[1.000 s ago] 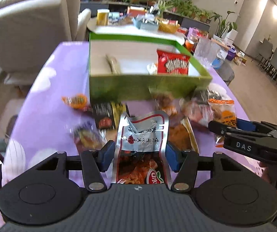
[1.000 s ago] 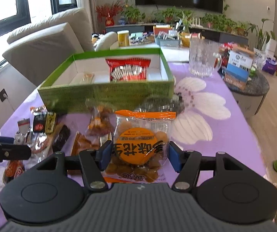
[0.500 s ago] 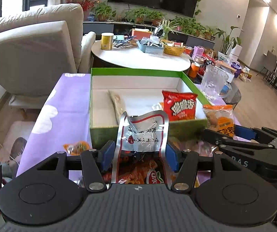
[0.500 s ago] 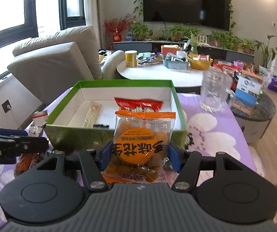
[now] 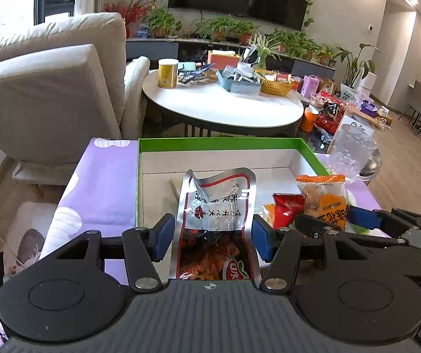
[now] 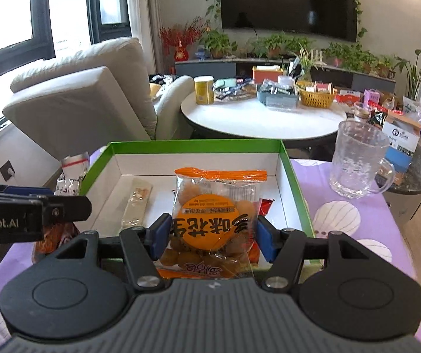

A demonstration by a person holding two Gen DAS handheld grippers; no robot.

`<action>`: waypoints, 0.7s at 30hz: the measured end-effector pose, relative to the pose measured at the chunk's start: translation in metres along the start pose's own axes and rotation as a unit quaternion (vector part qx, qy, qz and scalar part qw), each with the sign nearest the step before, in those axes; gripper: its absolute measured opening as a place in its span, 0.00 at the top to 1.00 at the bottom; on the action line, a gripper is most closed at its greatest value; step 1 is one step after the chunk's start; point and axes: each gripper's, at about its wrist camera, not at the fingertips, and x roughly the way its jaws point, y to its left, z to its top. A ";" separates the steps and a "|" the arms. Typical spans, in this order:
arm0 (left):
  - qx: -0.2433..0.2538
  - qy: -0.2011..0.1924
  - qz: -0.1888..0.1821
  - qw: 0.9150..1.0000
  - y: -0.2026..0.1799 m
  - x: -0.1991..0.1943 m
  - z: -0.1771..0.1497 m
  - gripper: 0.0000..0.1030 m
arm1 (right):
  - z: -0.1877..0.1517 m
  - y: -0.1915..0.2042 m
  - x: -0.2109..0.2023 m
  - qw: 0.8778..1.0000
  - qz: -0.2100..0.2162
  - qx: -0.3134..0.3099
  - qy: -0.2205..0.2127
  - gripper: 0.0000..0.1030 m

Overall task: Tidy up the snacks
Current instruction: 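Carry both packets over the green box and open both tools to drop them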

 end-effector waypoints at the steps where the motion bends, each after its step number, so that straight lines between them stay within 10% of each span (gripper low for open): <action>1: -0.002 0.004 0.002 1.000 0.001 0.005 0.001 0.49 | 0.001 -0.001 0.006 1.000 0.000 0.001 0.005 0.34; 21: 0.005 0.024 0.026 0.999 0.005 0.084 0.035 0.48 | 0.031 -0.004 0.074 0.999 -0.024 0.014 0.018 0.34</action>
